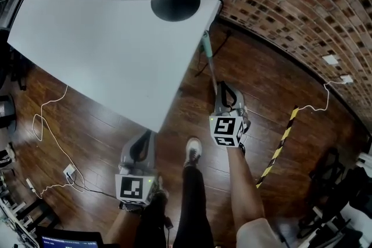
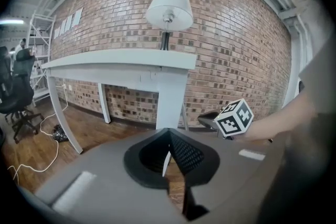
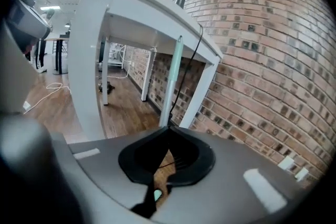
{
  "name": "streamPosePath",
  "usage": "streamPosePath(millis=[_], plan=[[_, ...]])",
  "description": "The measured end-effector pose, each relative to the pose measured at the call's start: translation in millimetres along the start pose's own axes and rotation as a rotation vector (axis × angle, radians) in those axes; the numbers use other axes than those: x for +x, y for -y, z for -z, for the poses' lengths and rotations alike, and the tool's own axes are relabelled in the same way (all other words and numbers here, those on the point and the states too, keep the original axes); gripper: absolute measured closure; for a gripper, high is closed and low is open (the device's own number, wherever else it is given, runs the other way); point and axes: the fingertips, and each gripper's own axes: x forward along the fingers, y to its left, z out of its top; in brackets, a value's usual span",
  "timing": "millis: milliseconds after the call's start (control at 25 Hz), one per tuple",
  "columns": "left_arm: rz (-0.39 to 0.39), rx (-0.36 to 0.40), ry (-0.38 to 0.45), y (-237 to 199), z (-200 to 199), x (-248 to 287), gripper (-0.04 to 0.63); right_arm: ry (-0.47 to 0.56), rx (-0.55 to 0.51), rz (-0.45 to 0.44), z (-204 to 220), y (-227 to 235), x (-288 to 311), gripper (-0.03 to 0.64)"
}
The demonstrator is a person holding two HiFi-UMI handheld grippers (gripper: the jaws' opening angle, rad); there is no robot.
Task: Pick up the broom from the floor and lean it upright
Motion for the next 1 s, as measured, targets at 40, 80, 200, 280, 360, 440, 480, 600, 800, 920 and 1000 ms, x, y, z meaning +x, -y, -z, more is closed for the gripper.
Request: streamPosePath(millis=[40,80,200,280,360,440,480,600,800,920,1000], plan=[[0.007,0.005,0.008,2,-2,-2,0.594,0.003,0.013,0.006,-1,-1,-10,0.603],[0.011,0.013,0.019,3,-5,-4,0.594,0.007,0.025,0.009,-3,-3,-20,0.604],[0.017,0.033,0.063,1,-20,-16,0.594,0.026,0.095,0.006,-16,-10,-55,0.604],[0.029,0.026,0.08,3,-34,-29,0.595,0.048,0.146,0.007,-34,-11,-84,0.604],[0.047,0.053,0.119,5,-48,-45,0.595,0.076,0.185,0.018,-55,-10,-116,0.604],[0.064,0.069,0.157,6,-66,-67,0.595,0.107,0.211,0.038,-79,-13,-151,0.604],[0.072,0.077,0.181,4,-75,-79,0.595,0.123,0.219,0.05,-92,-16,-169,0.603],[0.107,0.096,0.269,-4,-107,-119,0.594,0.174,0.226,0.104,-135,-22,-222,0.603],[0.125,0.126,0.381,-21,-165,-207,0.595,0.281,0.224,0.173,-213,-31,-333,0.603],[0.153,0.161,0.456,-30,-203,-261,0.595,0.364,0.234,0.222,-268,-41,-399,0.603],[0.175,0.173,0.497,-31,-223,-291,0.595,0.411,0.226,0.246,-296,-47,-439,0.603]])
